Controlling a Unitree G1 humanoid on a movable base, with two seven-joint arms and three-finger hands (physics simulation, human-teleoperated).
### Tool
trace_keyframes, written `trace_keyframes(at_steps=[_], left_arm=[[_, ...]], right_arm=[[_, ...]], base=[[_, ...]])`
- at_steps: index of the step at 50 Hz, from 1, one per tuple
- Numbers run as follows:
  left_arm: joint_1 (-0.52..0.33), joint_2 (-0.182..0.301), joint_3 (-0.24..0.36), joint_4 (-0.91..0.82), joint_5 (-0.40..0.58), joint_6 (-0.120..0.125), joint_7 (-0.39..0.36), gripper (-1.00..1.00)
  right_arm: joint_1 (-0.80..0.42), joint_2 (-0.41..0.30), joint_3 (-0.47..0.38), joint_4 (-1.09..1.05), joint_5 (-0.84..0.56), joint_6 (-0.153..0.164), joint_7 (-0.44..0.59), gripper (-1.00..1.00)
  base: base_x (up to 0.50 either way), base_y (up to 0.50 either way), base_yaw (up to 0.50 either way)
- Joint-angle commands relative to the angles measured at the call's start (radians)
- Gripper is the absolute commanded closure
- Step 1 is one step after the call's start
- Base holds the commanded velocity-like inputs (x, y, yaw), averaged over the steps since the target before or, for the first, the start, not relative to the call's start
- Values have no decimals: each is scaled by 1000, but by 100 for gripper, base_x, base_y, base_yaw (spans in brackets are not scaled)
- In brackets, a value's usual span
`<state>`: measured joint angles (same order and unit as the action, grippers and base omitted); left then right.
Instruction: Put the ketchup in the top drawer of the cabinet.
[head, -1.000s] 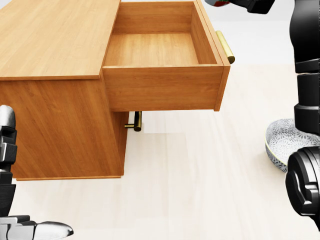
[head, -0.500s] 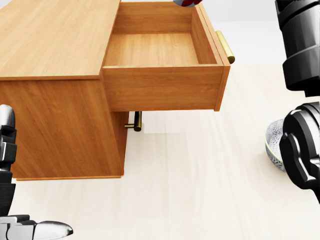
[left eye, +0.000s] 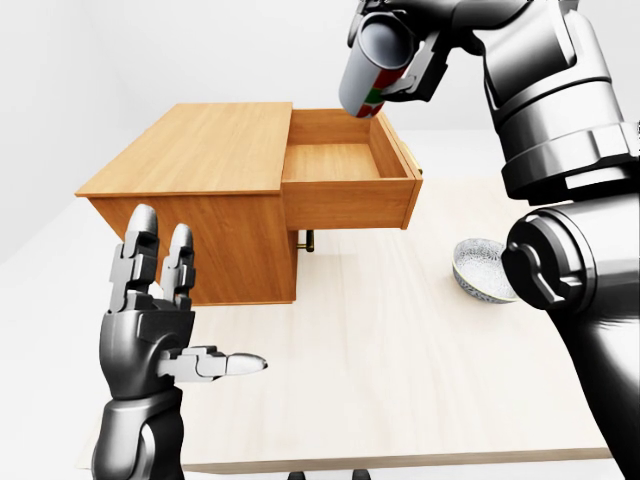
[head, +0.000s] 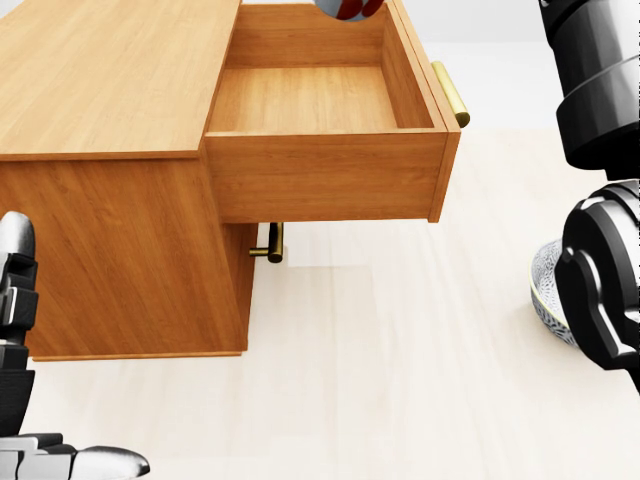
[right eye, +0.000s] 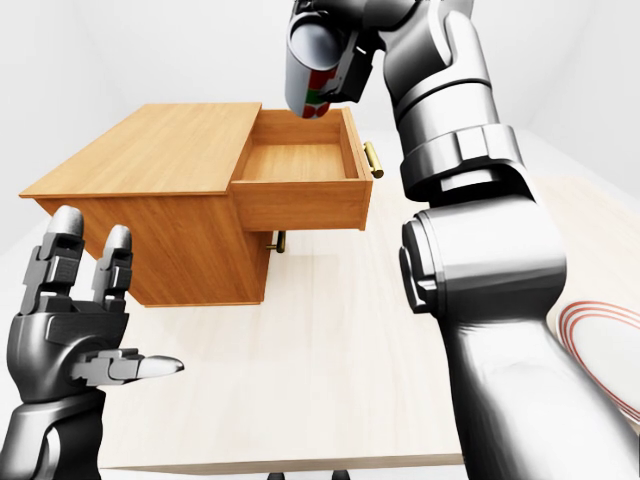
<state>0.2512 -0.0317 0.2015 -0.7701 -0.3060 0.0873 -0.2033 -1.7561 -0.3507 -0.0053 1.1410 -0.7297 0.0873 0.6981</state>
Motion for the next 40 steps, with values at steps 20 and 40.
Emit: trace_keyframes(at_steps=[20,40], left_arm=[[3,-1,-5,-10,5,0,2,-100],[4,-1,-3,-3,2,0,-4,-100]], right_arm=[[31,16,-1,23,2,0,0,100],[64,43,3,29,2,0,0,100]], base=[[0,0,0],[0,0,0]])
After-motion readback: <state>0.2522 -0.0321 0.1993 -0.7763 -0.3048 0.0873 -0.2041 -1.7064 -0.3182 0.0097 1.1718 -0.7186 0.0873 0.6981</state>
